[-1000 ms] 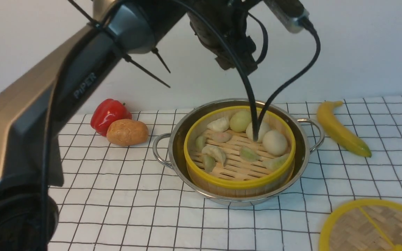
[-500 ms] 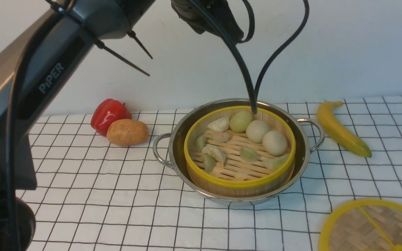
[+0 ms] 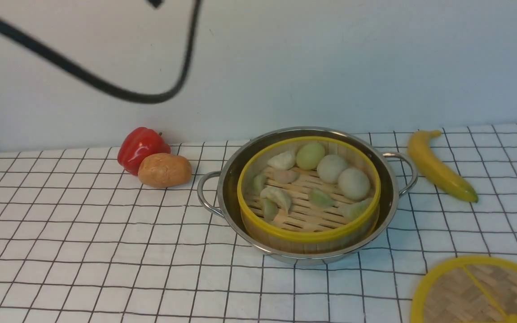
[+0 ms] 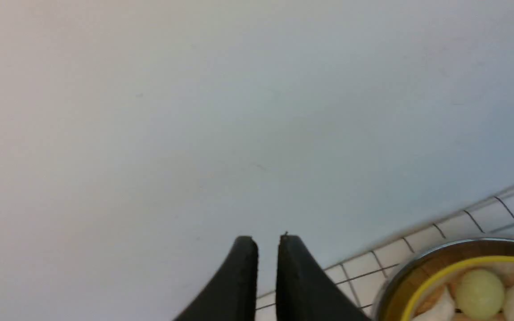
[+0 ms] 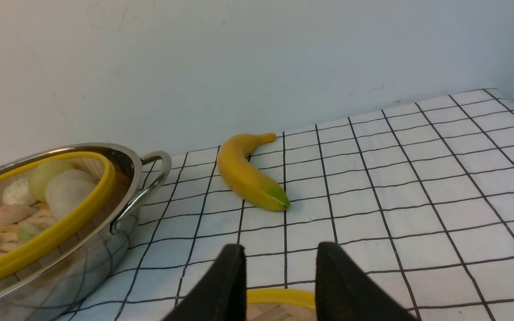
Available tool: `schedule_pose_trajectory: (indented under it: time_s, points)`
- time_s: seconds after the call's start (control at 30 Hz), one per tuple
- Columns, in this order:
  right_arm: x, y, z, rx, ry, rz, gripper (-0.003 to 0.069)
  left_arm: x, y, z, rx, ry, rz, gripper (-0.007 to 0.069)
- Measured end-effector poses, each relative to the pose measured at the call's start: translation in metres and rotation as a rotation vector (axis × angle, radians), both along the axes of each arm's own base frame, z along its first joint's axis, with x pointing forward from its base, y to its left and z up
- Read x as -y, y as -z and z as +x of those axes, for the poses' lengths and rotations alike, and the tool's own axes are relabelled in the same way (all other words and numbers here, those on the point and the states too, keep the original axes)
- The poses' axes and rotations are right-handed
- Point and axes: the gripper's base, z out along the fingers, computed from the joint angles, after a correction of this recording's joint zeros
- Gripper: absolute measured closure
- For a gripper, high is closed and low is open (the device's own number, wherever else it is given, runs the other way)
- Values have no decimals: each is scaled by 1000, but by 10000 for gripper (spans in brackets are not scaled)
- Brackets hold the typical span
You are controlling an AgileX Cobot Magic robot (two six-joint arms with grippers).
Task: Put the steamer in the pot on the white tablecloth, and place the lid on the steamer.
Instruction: 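Move the gripper down to the bamboo steamer lid and grasp its center knob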
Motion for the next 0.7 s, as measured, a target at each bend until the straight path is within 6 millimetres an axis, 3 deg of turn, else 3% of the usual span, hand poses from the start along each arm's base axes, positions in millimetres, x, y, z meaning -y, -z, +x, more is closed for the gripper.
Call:
schedule_pose_trajectory:
  time_s: [0.07, 0.2, 0.27, 0.3, 0.37, 0.4, 0.43, 0.47, 0.53, 0.7]
  points:
    - [0, 0, 0, 0, 0, 0, 419, -45, 13, -19, -4, -113, -62, 561]
    - [0, 0, 0, 0, 0, 1, 419, -91, 46, -55, -20, -258, -112, 561]
    - [0, 0, 0, 1, 0, 1, 419, -112, 65, -88, 22, -336, -122, 561]
    - [0, 0, 0, 1, 0, 1, 419, -113, 71, -91, 18, -339, -121, 561]
    - [0, 0, 0, 1, 0, 1, 419, -123, 98, -126, 69, -392, -125, 561]
    - [0, 0, 0, 1, 0, 1, 419, -123, 98, -132, 85, -394, -125, 561]
    - [0, 0, 0, 1, 0, 1, 419, -124, 125, -152, 102, -413, -126, 561]
    - [0, 0, 0, 1, 0, 1, 419, -123, 126, -157, 116, -414, -126, 561]
    - [0, 0, 0, 1, 0, 1, 419, -119, 164, -186, 131, -419, -125, 561]
    - [0, 0, 0, 1, 0, 1, 419, -112, 231, -221, 112, -414, -124, 550]
